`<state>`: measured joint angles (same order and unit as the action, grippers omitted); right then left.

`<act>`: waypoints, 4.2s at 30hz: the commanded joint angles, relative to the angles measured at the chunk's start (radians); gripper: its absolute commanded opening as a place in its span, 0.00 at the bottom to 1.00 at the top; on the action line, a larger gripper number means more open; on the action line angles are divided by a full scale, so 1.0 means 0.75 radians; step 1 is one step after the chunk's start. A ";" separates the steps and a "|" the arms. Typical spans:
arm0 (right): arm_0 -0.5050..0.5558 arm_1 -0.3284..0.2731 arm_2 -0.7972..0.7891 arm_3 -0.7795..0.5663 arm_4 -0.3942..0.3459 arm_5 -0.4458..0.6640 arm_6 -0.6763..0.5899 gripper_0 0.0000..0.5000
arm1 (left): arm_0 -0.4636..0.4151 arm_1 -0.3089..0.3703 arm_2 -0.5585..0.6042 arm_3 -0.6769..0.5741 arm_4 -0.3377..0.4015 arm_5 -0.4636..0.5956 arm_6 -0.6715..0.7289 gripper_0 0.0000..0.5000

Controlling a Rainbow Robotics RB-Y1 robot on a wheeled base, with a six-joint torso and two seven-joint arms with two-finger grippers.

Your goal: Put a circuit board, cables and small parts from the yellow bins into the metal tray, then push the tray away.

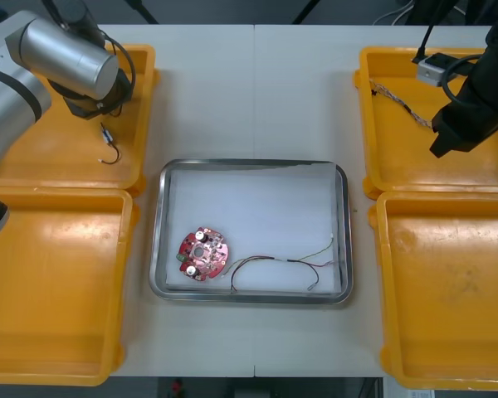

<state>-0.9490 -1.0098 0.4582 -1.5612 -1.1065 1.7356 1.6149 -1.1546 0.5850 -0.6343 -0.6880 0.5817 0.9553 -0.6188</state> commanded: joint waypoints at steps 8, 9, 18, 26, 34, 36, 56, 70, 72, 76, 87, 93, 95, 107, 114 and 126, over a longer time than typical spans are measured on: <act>-0.211 0.111 -0.042 0.404 0.134 -0.140 0.291 1.00 | -0.121 0.122 0.075 -0.238 0.073 0.356 -0.050 0.00; -0.222 0.127 -0.044 0.441 0.148 -0.165 0.311 1.00 | -0.121 0.134 0.093 -0.265 0.079 0.391 -0.052 0.00; -0.283 0.244 -0.042 0.701 0.238 -0.392 0.381 1.00 | -0.121 0.239 0.185 -0.461 0.204 0.661 -0.089 0.00; -0.348 0.328 -0.044 1.002 0.246 -0.651 0.555 1.00 | -0.119 0.275 0.255 -0.586 0.294 0.862 -0.091 0.00; -0.367 0.389 -0.044 1.220 0.234 -0.927 0.765 1.00 | 0.014 0.275 0.379 -0.823 0.329 0.984 -0.054 0.00; -0.367 0.402 -0.044 1.251 0.230 -0.970 0.792 1.00 | 0.053 0.275 0.400 -0.891 0.335 0.990 -0.016 0.00; -0.359 0.514 -0.038 1.411 0.213 -1.107 0.804 1.00 | 0.323 0.073 0.420 -1.369 0.247 1.058 0.387 0.00; -0.303 0.524 -0.040 1.417 0.109 -1.146 0.821 1.00 | 0.550 -0.132 0.259 -1.609 -0.180 1.068 0.537 0.00; -0.299 0.520 -0.040 1.417 0.087 -1.150 0.825 1.00 | 0.572 -0.150 0.234 -1.627 -0.209 1.068 0.563 0.00; -0.287 0.514 -0.040 1.417 0.058 -1.161 0.825 1.00 | 0.615 -0.191 0.183 -1.658 -0.281 1.068 0.584 0.00; -0.254 0.455 -0.040 1.417 -0.040 -1.177 0.829 1.00 | 0.664 -0.269 0.052 -1.623 -0.487 1.048 0.616 0.00; -0.230 0.434 -0.040 1.417 -0.071 -1.214 0.829 1.00 | 0.664 -0.297 0.005 -1.545 -0.532 0.988 0.635 0.00; -0.224 0.424 -0.040 1.417 -0.085 -1.218 0.823 1.00 | 0.664 -0.318 0.003 -1.502 -0.553 0.972 0.637 0.00; -0.175 0.408 -0.040 1.417 -0.153 -1.253 0.819 0.95 | 0.664 -0.334 -0.034 -1.412 -0.591 0.907 0.637 0.00; -0.162 0.408 -0.040 1.417 -0.159 -1.251 0.819 0.84 | 0.664 -0.334 -0.083 -1.412 -0.624 0.913 0.639 0.16; -0.162 0.410 -0.040 1.417 -0.159 -1.218 0.829 0.00 | 0.664 -0.334 -0.136 -1.412 -0.714 0.913 0.618 0.71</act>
<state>-1.0966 -0.6746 0.4457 -0.4956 -1.2179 0.8066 2.2122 -0.6626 0.3562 -0.6988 -1.7383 0.0830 1.6453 -0.1972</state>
